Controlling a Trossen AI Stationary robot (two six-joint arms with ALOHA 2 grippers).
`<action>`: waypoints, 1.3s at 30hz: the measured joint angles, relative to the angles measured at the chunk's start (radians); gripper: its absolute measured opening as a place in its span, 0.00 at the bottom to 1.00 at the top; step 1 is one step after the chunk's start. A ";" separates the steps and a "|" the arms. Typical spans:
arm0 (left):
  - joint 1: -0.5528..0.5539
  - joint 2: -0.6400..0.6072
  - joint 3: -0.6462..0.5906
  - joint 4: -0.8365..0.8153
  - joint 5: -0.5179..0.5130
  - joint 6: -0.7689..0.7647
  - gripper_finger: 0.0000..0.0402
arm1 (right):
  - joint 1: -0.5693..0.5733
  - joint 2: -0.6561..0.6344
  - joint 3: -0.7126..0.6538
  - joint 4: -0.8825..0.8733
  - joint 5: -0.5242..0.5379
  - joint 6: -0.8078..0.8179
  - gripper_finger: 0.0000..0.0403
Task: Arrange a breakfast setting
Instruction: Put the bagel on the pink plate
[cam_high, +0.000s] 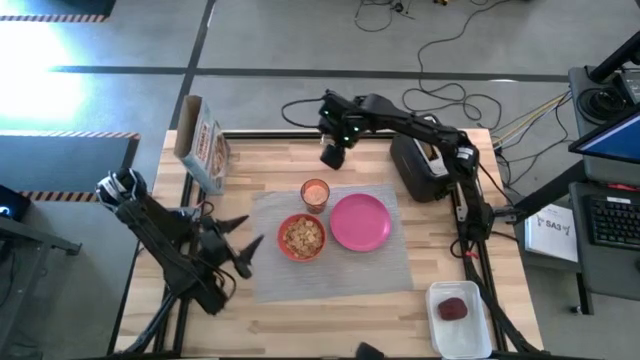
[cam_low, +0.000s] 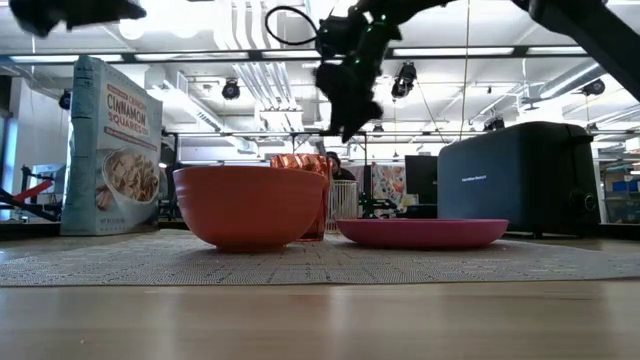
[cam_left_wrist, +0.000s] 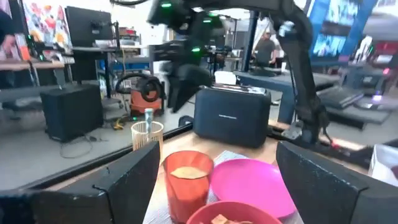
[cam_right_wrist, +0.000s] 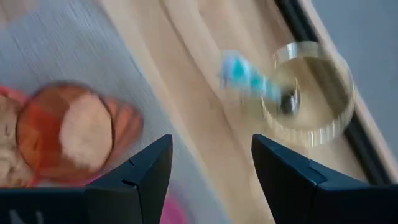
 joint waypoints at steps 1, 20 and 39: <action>0.000 -0.030 -0.040 -0.005 -0.001 -0.041 0.76 | 0.005 -0.008 0.000 -0.022 0.019 0.026 0.52; -0.125 -0.109 0.038 0.454 0.013 0.745 0.76 | 0.152 -0.398 -0.252 -0.012 0.279 -0.077 0.52; -0.054 -0.161 -0.133 0.114 -0.001 0.189 0.77 | 0.167 -0.870 -0.934 0.362 0.281 0.258 0.52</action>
